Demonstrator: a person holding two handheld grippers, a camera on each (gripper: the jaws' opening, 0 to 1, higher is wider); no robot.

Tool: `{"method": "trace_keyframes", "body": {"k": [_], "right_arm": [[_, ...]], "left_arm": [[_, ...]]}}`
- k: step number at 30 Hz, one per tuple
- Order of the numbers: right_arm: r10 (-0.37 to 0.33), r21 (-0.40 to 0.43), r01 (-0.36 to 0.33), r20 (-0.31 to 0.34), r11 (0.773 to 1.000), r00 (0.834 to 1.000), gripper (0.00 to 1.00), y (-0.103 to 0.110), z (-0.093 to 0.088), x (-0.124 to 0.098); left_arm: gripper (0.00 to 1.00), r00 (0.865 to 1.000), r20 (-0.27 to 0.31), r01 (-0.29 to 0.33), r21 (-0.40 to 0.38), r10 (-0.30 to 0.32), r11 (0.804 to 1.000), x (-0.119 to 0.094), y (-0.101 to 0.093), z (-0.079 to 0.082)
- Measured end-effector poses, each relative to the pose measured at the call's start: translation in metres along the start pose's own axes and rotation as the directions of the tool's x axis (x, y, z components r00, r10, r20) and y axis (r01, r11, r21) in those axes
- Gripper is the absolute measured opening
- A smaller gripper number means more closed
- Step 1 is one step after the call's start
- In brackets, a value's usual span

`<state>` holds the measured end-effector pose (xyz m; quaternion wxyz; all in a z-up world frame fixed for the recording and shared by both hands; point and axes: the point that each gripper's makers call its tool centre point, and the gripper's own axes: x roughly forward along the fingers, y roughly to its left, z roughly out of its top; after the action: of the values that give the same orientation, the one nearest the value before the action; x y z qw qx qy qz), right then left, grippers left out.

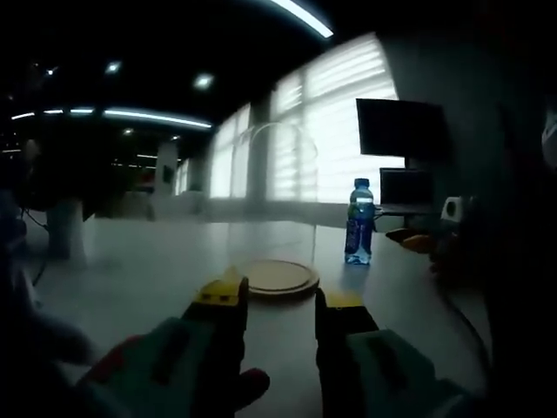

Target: Open the cover put in the Mizone put the cover back on

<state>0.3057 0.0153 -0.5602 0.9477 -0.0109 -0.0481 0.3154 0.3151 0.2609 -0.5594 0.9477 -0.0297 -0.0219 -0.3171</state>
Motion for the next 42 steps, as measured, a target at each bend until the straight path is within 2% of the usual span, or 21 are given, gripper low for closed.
{"method": "trace_keyframes", "body": {"k": [8, 16, 23, 28, 32, 42], "right_arm": [[0.000, 0.013, 0.000, -0.002, 1.000, 1.000, 0.37, -0.001, 0.000, 0.002], [0.006, 0.009, -0.006, -0.017, 1.000, 1.000, 0.37, -0.002, -0.002, 0.007], [0.017, -0.005, -0.017, -0.017, 1.000, 1.000, 0.37, 0.002, 0.007, 0.013], [0.022, -0.017, -0.023, -0.045, 1.000, 0.999, 0.37, 0.003, 0.004, 0.019], [0.028, -0.007, -0.029, -0.043, 1.000, 0.999, 0.37, 0.005, 0.009, 0.023], [0.016, -0.008, -0.016, -0.052, 1.000, 0.999, 0.37, 0.000, 0.020, 0.033]], "left_arm": [[0.24, 1.000, 0.001, -0.001, 0.001, 0.001, 1.000, 0.001, 0.002, 0.001], [0.24, 1.000, -0.023, -0.005, 0.009, 0.005, 1.000, 0.003, 0.006, 0.001], [0.24, 1.000, -0.016, 0.004, -0.007, -0.005, 1.000, 0.006, 0.006, 0.009], [0.24, 1.000, -0.018, 0.005, 0.000, -0.005, 1.000, 0.009, 0.008, 0.016], [0.24, 1.000, -0.014, 0.007, 0.000, -0.007, 1.000, 0.011, 0.010, 0.022], [0.23, 1.000, -0.022, 0.009, 0.016, -0.008, 1.000, 0.023, 0.019, 0.033]]}}
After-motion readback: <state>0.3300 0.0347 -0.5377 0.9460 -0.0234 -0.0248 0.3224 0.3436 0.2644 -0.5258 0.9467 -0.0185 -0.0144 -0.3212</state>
